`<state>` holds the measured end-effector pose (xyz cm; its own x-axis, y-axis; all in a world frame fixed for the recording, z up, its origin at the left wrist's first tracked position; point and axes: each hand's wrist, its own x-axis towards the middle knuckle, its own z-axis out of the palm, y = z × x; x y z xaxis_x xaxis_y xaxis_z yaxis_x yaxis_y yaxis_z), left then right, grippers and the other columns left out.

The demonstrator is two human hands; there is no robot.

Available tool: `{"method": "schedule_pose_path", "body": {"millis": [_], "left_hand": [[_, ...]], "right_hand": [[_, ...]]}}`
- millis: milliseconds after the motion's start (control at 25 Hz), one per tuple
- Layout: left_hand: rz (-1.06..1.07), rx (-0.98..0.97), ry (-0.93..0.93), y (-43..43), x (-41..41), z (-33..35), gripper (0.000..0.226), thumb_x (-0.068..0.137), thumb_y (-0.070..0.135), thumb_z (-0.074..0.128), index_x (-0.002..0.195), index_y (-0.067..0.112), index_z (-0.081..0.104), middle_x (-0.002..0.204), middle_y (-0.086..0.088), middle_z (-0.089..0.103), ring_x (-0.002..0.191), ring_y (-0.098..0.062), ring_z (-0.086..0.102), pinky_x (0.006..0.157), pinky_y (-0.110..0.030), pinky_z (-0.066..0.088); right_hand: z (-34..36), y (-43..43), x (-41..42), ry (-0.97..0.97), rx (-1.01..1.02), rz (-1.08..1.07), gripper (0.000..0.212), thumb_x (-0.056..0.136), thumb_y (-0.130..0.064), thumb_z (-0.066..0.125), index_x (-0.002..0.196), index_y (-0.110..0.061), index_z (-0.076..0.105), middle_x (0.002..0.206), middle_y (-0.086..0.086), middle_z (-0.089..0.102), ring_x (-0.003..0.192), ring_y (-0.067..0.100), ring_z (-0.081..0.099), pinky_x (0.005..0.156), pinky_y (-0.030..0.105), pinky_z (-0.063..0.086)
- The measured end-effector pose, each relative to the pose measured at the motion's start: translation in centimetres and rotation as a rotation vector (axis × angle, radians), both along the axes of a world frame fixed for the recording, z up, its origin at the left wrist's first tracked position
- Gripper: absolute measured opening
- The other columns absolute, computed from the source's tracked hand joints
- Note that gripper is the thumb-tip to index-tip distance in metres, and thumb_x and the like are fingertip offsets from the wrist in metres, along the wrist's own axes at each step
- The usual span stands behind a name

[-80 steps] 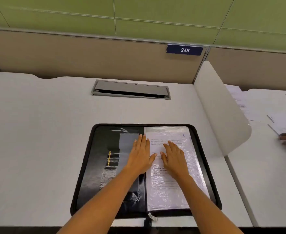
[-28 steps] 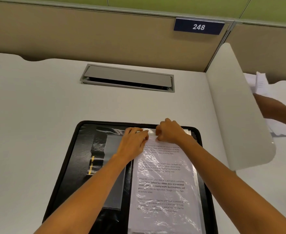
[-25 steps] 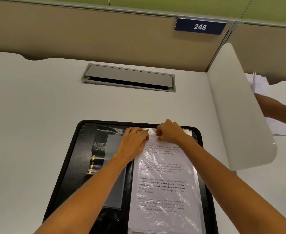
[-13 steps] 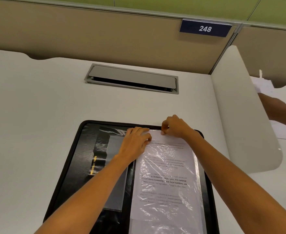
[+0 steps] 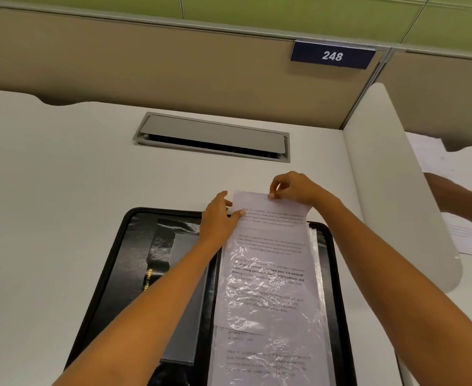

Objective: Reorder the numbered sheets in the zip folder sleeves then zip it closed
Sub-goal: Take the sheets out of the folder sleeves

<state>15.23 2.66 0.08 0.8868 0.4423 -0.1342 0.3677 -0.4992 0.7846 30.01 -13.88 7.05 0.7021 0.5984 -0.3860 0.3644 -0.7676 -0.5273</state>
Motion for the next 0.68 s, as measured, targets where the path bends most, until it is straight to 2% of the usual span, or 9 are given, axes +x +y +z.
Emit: {"method": "schedule_pose_path", "body": {"millis": [120, 200, 320, 400, 480, 560, 600, 680], "left_hand": [[0.096, -0.143, 0.044, 0.5, 1.7, 0.3, 0.030, 0.085, 0.022, 0.073, 0.111, 0.009, 0.067, 0.102, -0.006, 0.069, 0.092, -0.018, 0.064, 0.080, -0.027, 0.050], [0.163, -0.222, 0.039, 0.7, 2.1, 0.0, 0.023, 0.085, 0.020, 0.073, 0.105, 0.009, 0.069, 0.097, -0.005, 0.070, 0.089, -0.017, 0.063, 0.082, -0.030, 0.052], [0.219, -0.274, 0.033, 1.0, 2.7, -0.3, 0.021, 0.086, 0.020, 0.072, 0.104, 0.009, 0.069, 0.097, -0.004, 0.068, 0.090, -0.019, 0.062, 0.086, -0.035, 0.053], [0.257, -0.308, 0.017, 1.1, 3.2, -0.3, 0.019, 0.087, 0.020, 0.070, 0.104, 0.010, 0.067, 0.097, -0.004, 0.067, 0.091, -0.020, 0.063, 0.085, -0.035, 0.053], [0.286, -0.359, -0.007, 1.2, 3.8, 0.0, 0.015, 0.089, 0.020, 0.068, 0.102, 0.013, 0.065, 0.097, -0.003, 0.067, 0.091, -0.021, 0.063, 0.082, -0.034, 0.054], [0.300, -0.430, -0.011, 1.3, 4.3, 0.2, 0.020, 0.089, 0.021, 0.068, 0.106, 0.013, 0.063, 0.102, -0.005, 0.067, 0.092, -0.022, 0.063, 0.084, -0.035, 0.054], [0.293, -0.467, 0.009, 1.4, 4.5, 0.2, 0.027, 0.088, 0.024, 0.069, 0.112, 0.012, 0.062, 0.106, -0.006, 0.067, 0.095, -0.022, 0.063, 0.088, -0.036, 0.054], [0.238, -0.503, 0.104, 1.8, 4.5, -0.1, 0.038, 0.085, 0.027, 0.073, 0.115, 0.007, 0.063, 0.109, -0.005, 0.067, 0.100, -0.025, 0.064, 0.093, -0.042, 0.053]], "right_hand": [[-0.1, -1.3, 0.4, 0.035, 0.012, -0.143, 0.034, 0.081, -0.044, 0.073, 0.104, -0.021, 0.063, 0.110, 0.006, 0.066, 0.090, 0.020, 0.064, 0.076, 0.028, 0.048], [-0.2, -2.8, 0.3, 0.082, -0.037, -0.288, 0.054, 0.076, -0.047, 0.077, 0.114, -0.014, 0.060, 0.112, 0.005, 0.059, 0.097, 0.023, 0.062, 0.074, 0.030, 0.052], [-0.7, -4.9, -0.2, 0.074, -0.068, -0.479, 0.072, 0.072, -0.040, 0.082, 0.127, -0.006, 0.052, 0.124, 0.008, 0.054, 0.113, 0.030, 0.055, 0.087, 0.040, 0.054], [-1.1, -5.8, -0.5, 0.156, -0.047, -0.557, 0.063, 0.074, -0.031, 0.082, 0.122, -0.002, 0.055, 0.120, 0.010, 0.058, 0.109, 0.030, 0.058, 0.079, 0.037, 0.055], [-1.9, -6.0, -0.9, 0.311, 0.027, -0.613, 0.036, 0.079, -0.019, 0.079, 0.105, 0.001, 0.064, 0.110, 0.015, 0.067, 0.094, 0.027, 0.064, 0.068, 0.032, 0.055], [-2.6, -6.1, -1.2, 0.346, 0.165, -0.712, 0.014, 0.081, -0.008, 0.075, 0.085, 0.000, 0.064, 0.106, 0.022, 0.069, 0.086, 0.028, 0.065, 0.069, 0.033, 0.056], [-2.9, -6.1, -1.1, 0.345, 0.242, -0.762, 0.012, 0.082, -0.005, 0.074, 0.079, 0.000, 0.063, 0.106, 0.023, 0.068, 0.086, 0.029, 0.066, 0.069, 0.033, 0.056], [-2.9, -6.1, -1.0, 0.374, 0.382, -0.825, 0.011, 0.084, -0.004, 0.072, 0.086, 0.004, 0.065, 0.107, 0.021, 0.069, 0.090, 0.030, 0.067, 0.069, 0.033, 0.055]]}}
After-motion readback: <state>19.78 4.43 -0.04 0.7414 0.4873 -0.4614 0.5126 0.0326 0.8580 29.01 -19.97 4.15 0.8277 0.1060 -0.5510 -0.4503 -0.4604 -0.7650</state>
